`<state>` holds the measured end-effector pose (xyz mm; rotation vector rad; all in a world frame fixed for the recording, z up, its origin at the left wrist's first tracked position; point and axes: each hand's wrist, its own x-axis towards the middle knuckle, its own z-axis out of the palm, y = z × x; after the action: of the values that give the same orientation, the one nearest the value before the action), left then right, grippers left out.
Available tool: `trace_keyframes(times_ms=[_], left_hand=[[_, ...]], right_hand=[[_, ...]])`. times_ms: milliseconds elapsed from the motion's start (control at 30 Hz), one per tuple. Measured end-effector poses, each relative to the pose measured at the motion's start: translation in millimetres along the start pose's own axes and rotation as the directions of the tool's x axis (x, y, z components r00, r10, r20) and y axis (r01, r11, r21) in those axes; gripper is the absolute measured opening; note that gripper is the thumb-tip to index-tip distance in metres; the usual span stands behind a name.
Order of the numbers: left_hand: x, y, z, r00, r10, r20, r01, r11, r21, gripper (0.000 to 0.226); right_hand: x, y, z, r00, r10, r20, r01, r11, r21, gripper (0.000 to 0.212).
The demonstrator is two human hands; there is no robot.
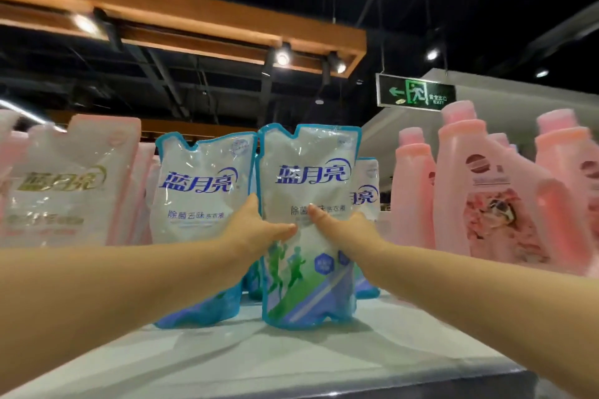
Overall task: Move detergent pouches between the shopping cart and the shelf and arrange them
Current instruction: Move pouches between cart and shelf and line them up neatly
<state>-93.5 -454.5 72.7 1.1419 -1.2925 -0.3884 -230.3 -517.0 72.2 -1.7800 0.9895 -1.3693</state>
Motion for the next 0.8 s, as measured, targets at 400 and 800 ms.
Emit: trace_keyframes(times_ms=[400, 800], left_hand=[[-40, -10, -4, 0.947, -0.316, 0.056, 0.269, 0.877, 0.398, 0.107], [-27, -1, 11, 0.957, -0.282, -0.07, 0.221, 0.551, 0.805, 0.1]], right_hand=[[-17, 4, -15, 0.934, 0.212, 0.287, -0.095, 0.923, -0.374, 0.118], [1, 5, 10, 0.94, 0.176, 0.293, -0.048, 0.916, -0.398, 0.11]])
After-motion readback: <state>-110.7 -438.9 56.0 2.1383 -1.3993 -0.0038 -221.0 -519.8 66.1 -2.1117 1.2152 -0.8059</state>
